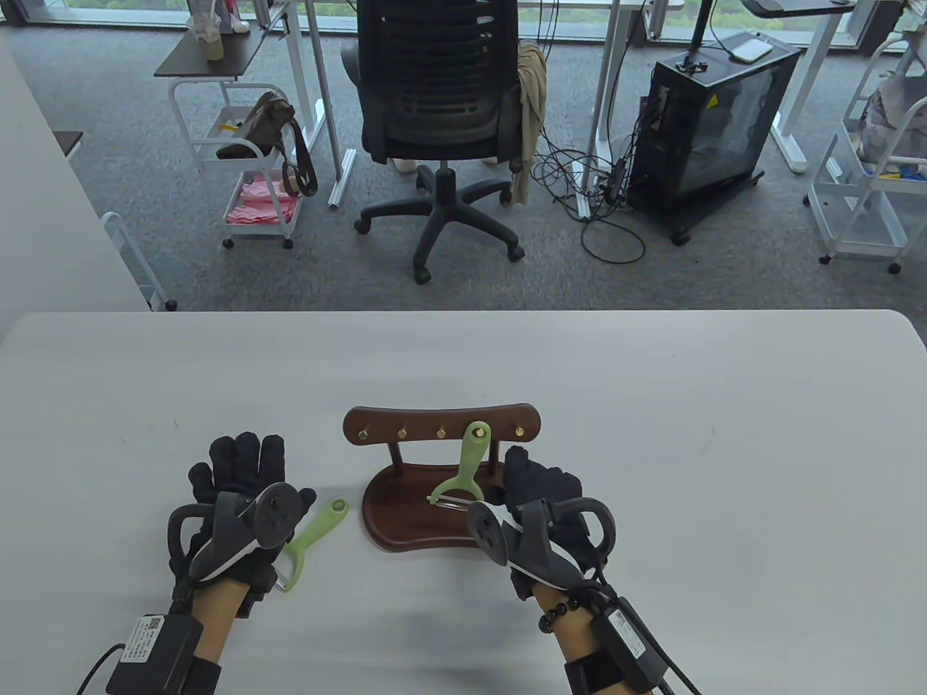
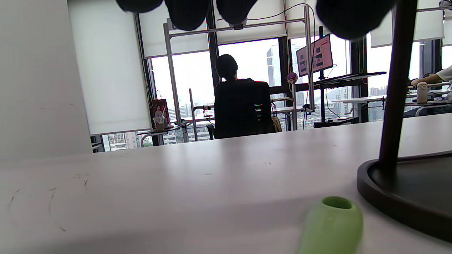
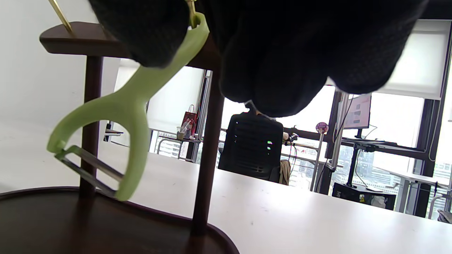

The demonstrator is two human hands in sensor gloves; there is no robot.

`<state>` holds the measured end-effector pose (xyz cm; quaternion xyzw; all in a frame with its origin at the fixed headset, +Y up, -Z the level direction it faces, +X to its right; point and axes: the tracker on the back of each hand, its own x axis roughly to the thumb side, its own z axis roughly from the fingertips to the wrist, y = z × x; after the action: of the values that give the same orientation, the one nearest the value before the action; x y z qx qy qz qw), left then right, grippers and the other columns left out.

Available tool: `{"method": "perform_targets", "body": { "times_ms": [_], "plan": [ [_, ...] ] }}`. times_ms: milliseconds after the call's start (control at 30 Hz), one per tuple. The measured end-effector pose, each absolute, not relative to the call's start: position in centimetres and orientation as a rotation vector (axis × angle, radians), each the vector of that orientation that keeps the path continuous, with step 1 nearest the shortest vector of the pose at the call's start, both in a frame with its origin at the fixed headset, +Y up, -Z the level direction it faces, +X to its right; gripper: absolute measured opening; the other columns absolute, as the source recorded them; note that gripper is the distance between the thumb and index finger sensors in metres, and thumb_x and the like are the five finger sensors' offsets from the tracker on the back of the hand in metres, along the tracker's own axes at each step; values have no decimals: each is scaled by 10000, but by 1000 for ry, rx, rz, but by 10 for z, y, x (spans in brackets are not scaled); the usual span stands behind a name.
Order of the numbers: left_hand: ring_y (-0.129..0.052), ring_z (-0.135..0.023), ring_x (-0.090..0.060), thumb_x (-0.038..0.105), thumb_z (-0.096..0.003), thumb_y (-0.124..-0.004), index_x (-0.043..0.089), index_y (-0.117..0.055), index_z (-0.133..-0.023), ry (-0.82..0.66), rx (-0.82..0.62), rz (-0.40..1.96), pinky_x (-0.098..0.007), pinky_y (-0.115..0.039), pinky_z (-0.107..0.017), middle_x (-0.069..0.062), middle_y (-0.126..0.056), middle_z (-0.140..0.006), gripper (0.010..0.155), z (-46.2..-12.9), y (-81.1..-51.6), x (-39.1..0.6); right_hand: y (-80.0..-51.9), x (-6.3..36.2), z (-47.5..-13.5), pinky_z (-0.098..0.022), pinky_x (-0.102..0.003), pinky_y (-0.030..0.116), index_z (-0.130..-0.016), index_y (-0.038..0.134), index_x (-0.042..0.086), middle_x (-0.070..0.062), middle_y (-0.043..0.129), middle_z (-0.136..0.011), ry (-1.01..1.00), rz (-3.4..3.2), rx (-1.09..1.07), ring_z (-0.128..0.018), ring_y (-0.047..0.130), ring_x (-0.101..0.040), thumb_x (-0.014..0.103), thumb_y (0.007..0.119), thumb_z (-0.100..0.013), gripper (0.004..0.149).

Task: Hook vegetable scraper onto key rack

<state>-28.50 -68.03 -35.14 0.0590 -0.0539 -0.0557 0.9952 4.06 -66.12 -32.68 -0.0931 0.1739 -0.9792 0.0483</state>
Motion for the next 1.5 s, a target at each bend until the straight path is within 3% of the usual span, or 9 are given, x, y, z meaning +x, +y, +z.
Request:
{"method": "perform_targets", "body": {
  "times_ms": [167, 333, 433, 567, 1167, 1367, 1500],
  "plan": [
    [-404, -1062, -638, 583, -552, -632, 72, -396, -1164, -107, 112, -105, -810, -405, -677, -334, -394, -1173, 832, -351, -680, -286, -663, 69, -331, -597, -685, 757, -1030, 642, -86, -267, 836, -914, 368, -3047, -246, -763, 929, -471, 410, 722, -555, 692],
    [-403, -1063, -638, 584, -552, -631, 73, -395, -1165, -110, 105, -96, -810, -406, -677, -332, -393, -1175, 832, -351, -681, -286, -671, 101, -339, -670, -767, 570, -1113, 458, -70, -360, 550, -1103, 74, -3171, -217, -989, 622, -613, 423, 691, -571, 768],
    [-403, -1064, -637, 584, -553, -630, 74, -394, -1165, -112, 95, -94, -810, -406, -678, -331, -391, -1175, 831, -351, -682, -286, -678, 116, -343, -680, -792, 452, -1134, 369, -54, -371, 369, -1145, -42, -3230, -214, -1025, 416, -644, 426, 673, -581, 792],
    [-409, -1063, -637, 585, -553, -630, 73, -396, -1165, -116, 78, -86, -809, -409, -677, -330, -395, -1175, 831, -351, -683, -285, -682, 128, -345, -673, -805, 384, -1139, 309, -47, -367, 281, -1150, -108, -3246, -176, -1018, 305, -654, 422, 661, -588, 805],
    [-546, -1051, -599, 585, -545, -650, 69, -443, -1153, -162, -94, -182, -798, -444, -683, -296, -511, -1157, 825, -356, -711, -265, -686, 130, -346, -653, -819, 371, -1135, 335, -56, -390, 273, -1140, -154, -3258, -152, -1004, 297, -671, 418, 662, -588, 794],
    [-658, -1004, -568, 578, -534, -683, 45, -486, -1138, -151, -213, -268, -782, -483, -687, -294, -559, -1135, 829, -363, -728, -258, -686, 128, -346, -649, -822, 368, -1135, 336, -62, -396, 269, -1137, -172, -3259, -162, -1000, 294, -677, 417, 661, -589, 796],
    [-792, -941, -499, 558, -533, -702, 70, -594, -1097, -128, -246, -272, -774, -518, -684, -244, -694, -1077, 753, -366, -737, -260, -686, 128, -346, -650, -820, 373, -1134, 351, -62, -398, 278, -1136, -182, -3256, -168, -999, 301, -680, 417, 661, -588, 789]
  ]
}}
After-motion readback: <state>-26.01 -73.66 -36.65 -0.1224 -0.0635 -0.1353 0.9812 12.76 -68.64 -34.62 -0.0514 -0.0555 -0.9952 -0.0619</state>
